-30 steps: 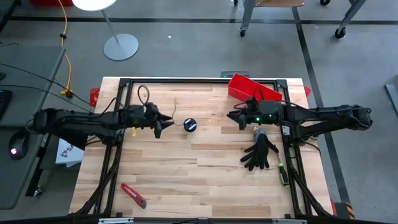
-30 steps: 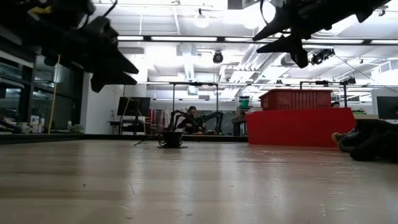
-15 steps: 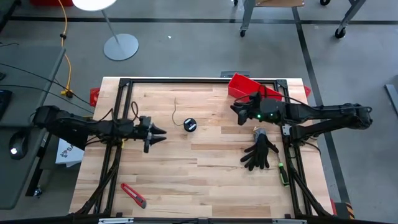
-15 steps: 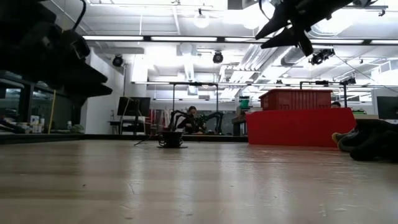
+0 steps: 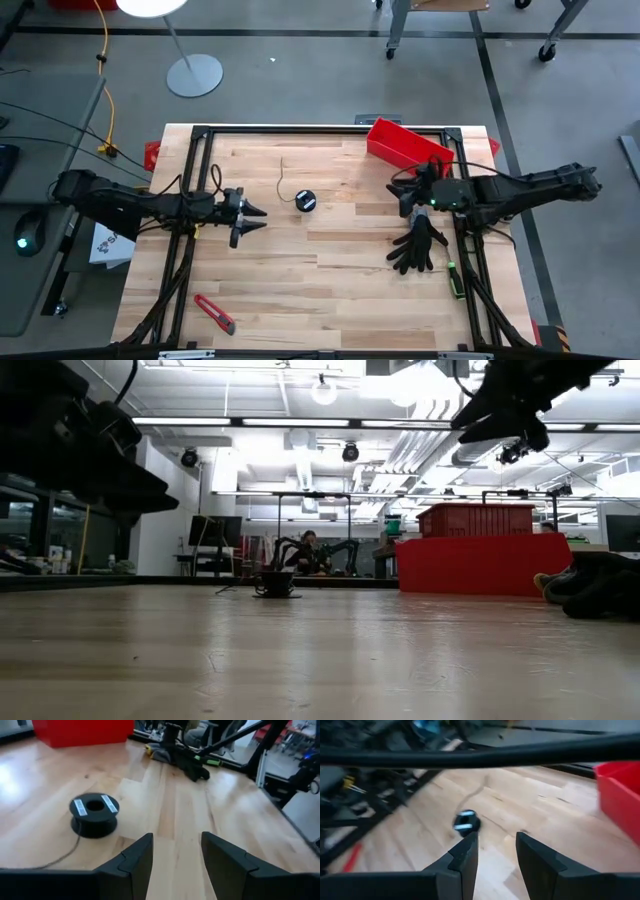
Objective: Coil cords
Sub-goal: Return to Home Position
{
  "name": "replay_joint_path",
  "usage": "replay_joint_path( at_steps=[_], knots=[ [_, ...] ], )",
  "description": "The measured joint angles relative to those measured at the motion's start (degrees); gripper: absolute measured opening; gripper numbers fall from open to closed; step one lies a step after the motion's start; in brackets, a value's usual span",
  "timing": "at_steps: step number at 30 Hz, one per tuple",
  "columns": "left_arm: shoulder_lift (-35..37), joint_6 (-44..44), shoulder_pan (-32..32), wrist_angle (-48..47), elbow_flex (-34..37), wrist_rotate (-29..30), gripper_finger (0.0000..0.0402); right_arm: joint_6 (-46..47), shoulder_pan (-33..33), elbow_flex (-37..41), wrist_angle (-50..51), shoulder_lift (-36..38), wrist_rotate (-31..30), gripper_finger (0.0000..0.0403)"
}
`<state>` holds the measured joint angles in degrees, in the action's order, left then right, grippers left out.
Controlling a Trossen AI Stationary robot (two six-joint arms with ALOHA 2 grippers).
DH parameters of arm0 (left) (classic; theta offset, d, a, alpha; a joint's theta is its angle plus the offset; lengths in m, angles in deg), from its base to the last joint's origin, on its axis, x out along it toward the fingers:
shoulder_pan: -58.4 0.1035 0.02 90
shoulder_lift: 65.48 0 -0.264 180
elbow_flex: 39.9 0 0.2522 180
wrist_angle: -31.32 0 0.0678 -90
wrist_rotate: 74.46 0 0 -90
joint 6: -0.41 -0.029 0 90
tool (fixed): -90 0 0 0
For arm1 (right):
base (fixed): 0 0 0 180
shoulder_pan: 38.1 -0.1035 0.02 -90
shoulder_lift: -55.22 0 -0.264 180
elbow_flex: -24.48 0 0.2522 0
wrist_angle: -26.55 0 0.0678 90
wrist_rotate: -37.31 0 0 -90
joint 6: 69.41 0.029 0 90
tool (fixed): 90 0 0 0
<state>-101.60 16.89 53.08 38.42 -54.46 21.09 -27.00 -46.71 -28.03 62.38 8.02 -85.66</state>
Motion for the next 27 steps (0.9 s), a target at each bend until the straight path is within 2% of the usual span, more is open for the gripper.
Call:
replay_joint_path(
  at_steps=[2,5,6,8,10,14,16,21,27],
  knots=[
    [0.0,1.3,0.0,-0.1,0.0,-0.4,0.016,-1.6,-0.6,4.2,-6.8,1.8,-0.1,0.0126],
    [-0.1,1.3,0.0,-0.1,0.0,-0.4,0.016,-8.2,2.0,13.5,-28.4,2.8,2.4,0.0126],
    [-0.1,1.3,0.0,-0.1,0.0,-0.4,0.016,-10.0,4.1,16.7,-35.9,2.6,5.1,0.0126],
    [-0.1,1.3,0.0,-0.1,0.0,-0.4,0.016,-11.2,9.5,22.0,-48.6,1.5,14.1,0.0126],
    [-0.1,1.3,0.0,-0.1,0.0,-0.4,0.016,-11.0,15.1,25.3,-55.9,0.6,24.0,0.0126],
    [-0.1,1.3,0.0,-0.1,0.0,-0.4,0.016,-14.4,22.1,25.1,-57.9,-0.2,41.7,0.0126],
    [-0.1,1.3,0.0,-0.1,0.0,-0.4,0.016,-18.2,23.2,24.5,-58.3,-0.3,45.8,0.0126],
    [-0.1,1.3,0.0,-0.1,0.0,-0.4,0.016,-24.5,23.7,26.0,-58.6,1.6,47.0,0.0126],
    [-0.1,1.3,0.0,-0.5,-0.1,-0.4,0.016,-25.1,20.7,31.5,-63.8,5.4,45.8,0.0126]
  ],
)
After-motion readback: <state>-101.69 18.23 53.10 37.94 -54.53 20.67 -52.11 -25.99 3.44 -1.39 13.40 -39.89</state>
